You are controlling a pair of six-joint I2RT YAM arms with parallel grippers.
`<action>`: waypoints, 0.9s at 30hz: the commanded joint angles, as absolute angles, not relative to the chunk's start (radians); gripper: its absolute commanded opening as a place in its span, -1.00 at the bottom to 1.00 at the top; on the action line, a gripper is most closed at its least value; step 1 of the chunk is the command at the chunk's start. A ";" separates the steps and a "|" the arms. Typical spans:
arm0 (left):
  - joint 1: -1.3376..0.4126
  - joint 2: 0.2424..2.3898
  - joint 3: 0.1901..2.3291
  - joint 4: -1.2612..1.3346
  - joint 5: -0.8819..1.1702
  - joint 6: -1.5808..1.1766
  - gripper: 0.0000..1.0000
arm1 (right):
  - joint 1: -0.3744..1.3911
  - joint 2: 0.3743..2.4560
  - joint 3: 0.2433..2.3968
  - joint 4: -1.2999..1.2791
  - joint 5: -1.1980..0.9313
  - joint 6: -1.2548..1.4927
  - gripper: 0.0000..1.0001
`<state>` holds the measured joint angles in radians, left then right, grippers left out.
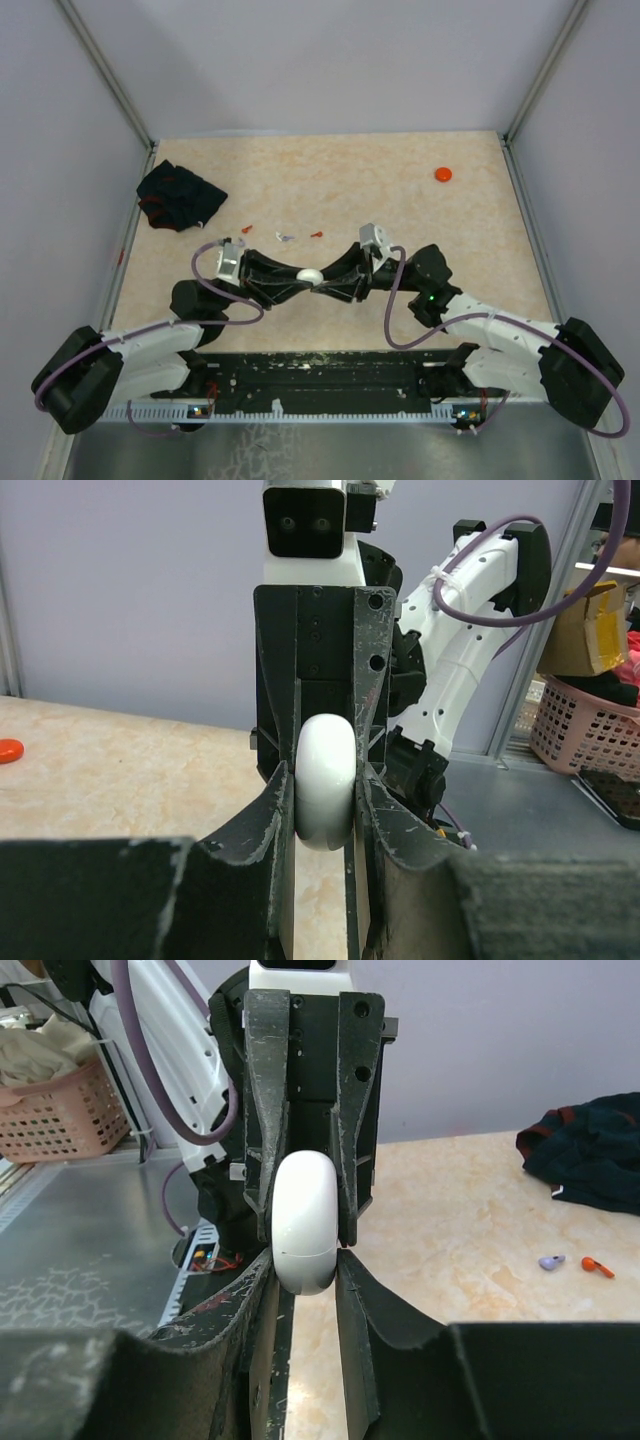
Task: Insert the wireless bluetooth earbuds into the charging case
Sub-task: Open the charging case.
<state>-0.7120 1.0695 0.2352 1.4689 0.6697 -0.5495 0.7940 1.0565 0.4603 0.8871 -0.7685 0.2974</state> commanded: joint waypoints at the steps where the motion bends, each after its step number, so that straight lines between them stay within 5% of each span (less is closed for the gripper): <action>1: -0.719 1.069 0.265 1.461 0.687 -0.517 -1.00 | 0.788 1.055 0.512 0.971 -0.793 0.320 -0.46; 5: -0.721 1.064 0.267 1.436 0.691 -0.499 -1.00 | 0.788 1.050 0.507 0.986 -0.796 0.331 -0.53; 10: -0.721 1.048 0.270 1.402 0.691 -0.482 -0.90 | 0.788 1.048 0.498 0.986 -0.796 0.326 -1.00; 16: -0.721 0.988 0.273 1.307 0.657 -0.473 -0.23 | 0.790 1.049 0.481 0.950 -0.781 0.269 -1.00; 27: -0.721 0.916 0.296 1.107 0.528 -0.453 0.14 | 0.788 1.049 0.465 0.914 -0.797 0.213 -1.00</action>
<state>-0.7177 0.9298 0.2638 1.1698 0.5842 -0.4625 0.7906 1.0569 0.4595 0.8898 -0.7757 0.2546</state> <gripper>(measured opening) 0.554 0.257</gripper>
